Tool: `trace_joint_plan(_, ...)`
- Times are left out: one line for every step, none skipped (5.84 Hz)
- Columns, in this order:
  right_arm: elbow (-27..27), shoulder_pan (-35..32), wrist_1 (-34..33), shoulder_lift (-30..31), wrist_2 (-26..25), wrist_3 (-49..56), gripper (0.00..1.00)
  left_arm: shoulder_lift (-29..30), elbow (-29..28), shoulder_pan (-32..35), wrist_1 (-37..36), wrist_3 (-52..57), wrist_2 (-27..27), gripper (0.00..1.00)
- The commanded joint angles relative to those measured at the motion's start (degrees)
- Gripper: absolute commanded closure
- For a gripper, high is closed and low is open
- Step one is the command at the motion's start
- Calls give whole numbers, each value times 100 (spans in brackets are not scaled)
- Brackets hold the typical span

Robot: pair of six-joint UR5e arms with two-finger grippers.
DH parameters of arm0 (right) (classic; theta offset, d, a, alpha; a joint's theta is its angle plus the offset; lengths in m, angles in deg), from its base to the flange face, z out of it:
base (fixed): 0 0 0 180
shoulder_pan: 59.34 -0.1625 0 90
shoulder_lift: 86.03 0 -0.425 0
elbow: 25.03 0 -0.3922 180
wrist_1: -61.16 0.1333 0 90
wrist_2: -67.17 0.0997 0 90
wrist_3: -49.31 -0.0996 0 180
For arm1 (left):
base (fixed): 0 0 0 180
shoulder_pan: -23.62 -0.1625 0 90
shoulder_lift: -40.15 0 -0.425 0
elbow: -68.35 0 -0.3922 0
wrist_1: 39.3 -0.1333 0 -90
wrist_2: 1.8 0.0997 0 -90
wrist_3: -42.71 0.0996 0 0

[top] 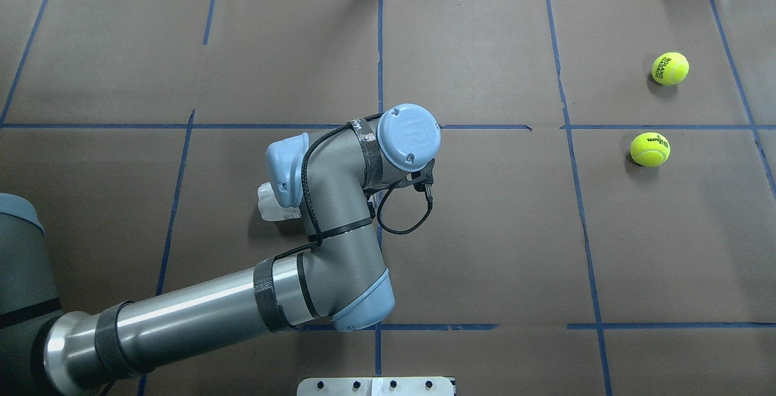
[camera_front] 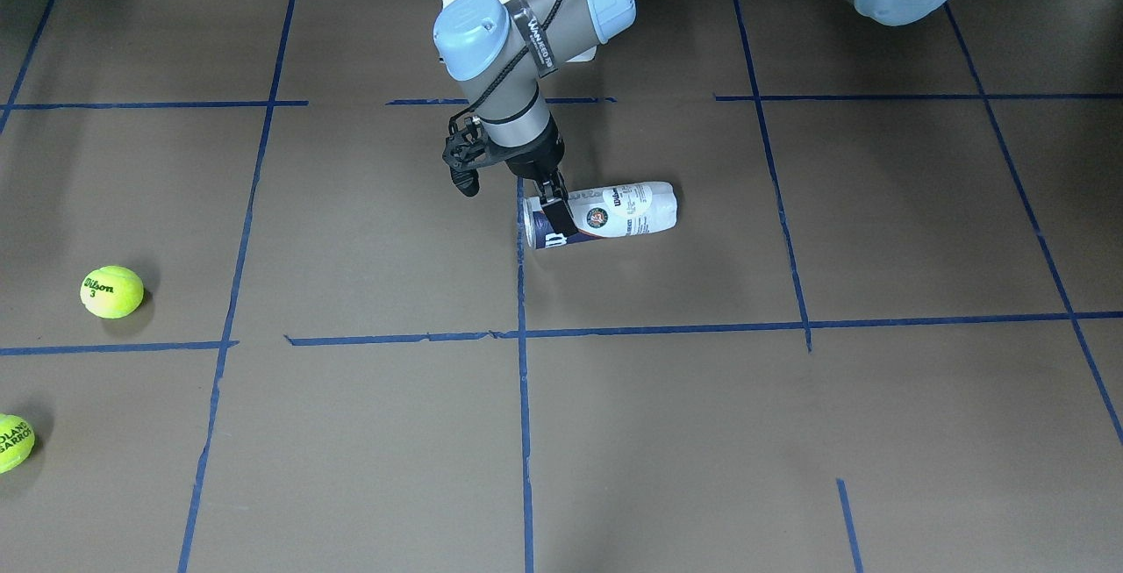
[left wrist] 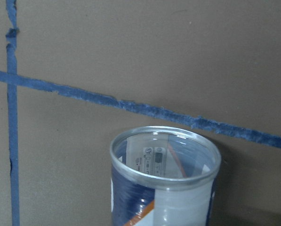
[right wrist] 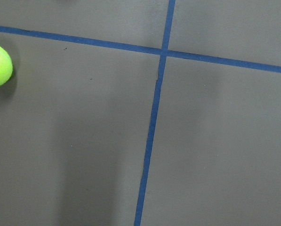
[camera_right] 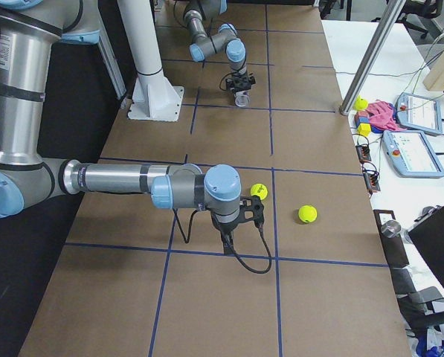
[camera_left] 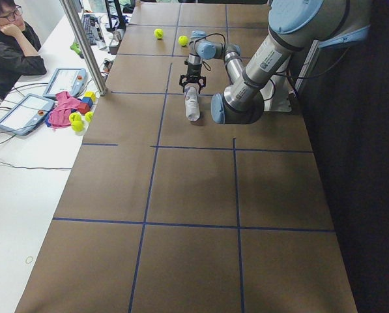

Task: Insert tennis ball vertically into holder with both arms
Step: 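Reach the left gripper to the lying clear tube and grasp it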

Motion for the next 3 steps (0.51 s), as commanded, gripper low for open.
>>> trace_joint_plan(9, 0, 0, 0, 0, 0, 0, -6, -244, -66, 241, -2, 31, 0)
trace_joint_plan(0, 0, 0, 0, 0, 0, 0, -6, -324, -76, 399, -28, 31, 0)
trace_joint_plan(0, 0, 0, 0, 0, 0, 0, 2, -533, -76, 670, -37, 31, 0)
